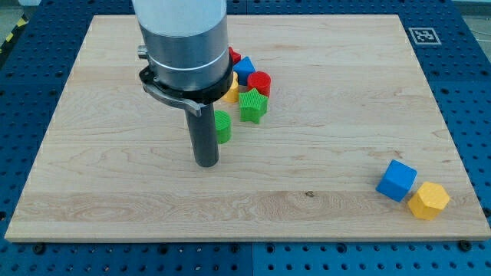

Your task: Place the green circle left to the green star

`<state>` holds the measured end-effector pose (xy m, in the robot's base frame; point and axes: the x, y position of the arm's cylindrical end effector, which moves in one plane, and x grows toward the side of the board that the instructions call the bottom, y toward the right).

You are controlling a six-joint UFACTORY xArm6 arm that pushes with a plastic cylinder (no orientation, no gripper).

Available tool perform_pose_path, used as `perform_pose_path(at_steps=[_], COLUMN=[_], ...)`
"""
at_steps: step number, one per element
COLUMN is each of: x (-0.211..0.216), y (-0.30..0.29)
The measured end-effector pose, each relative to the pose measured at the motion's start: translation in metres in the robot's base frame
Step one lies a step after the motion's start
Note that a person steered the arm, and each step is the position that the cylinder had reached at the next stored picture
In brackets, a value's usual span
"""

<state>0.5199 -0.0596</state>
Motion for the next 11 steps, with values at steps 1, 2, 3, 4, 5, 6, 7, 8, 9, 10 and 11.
perform_pose_path(at_steps=[1,2,3,4,5,6,7,8,9,10,11], x=[-0.001,-0.008,-0.01,-0.01,-0.016,-0.028,-0.03,-0.033,-0.037,-0.046,-0.054], y=[-0.004,-0.004,-0.004,-0.004,-0.004,-0.002,0.023,0.031,0.031,0.031,0.031])
